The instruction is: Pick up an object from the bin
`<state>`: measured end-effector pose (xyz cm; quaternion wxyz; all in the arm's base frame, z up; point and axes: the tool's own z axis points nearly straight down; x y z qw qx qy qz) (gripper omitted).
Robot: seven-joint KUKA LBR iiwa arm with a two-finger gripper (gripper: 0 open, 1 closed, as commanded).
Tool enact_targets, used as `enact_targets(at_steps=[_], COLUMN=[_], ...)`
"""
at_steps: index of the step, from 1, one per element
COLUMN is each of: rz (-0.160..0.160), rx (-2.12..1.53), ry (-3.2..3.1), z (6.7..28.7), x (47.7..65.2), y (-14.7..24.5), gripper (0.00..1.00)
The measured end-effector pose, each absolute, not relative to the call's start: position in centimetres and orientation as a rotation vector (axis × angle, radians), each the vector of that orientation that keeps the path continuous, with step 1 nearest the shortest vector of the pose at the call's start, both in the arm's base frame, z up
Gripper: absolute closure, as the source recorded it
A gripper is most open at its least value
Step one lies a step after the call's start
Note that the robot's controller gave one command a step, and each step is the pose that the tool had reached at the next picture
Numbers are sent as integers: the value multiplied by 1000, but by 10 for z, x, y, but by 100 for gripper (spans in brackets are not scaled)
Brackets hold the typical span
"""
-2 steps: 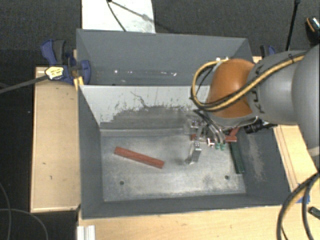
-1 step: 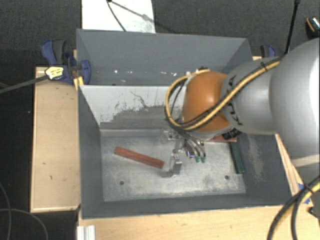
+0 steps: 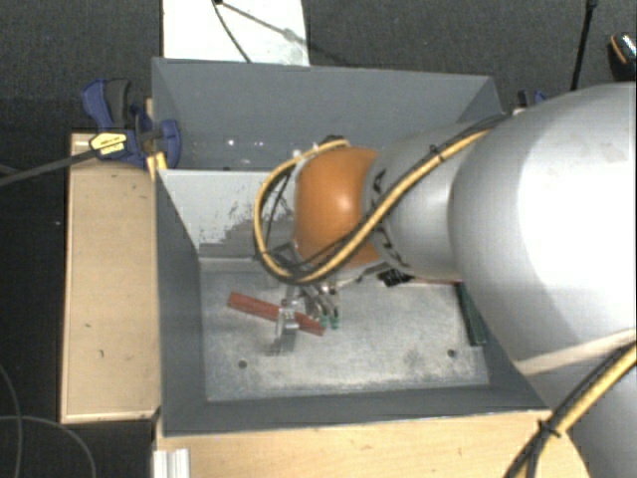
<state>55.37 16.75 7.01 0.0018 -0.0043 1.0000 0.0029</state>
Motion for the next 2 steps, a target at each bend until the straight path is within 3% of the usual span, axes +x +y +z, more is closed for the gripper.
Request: enact_targets(at_steps=[1, 2], rz=[2, 1], rx=[-7, -469], ry=[3138, 3093], z=[70, 295], x=[555, 580], y=[162, 135], gripper=[100, 100])
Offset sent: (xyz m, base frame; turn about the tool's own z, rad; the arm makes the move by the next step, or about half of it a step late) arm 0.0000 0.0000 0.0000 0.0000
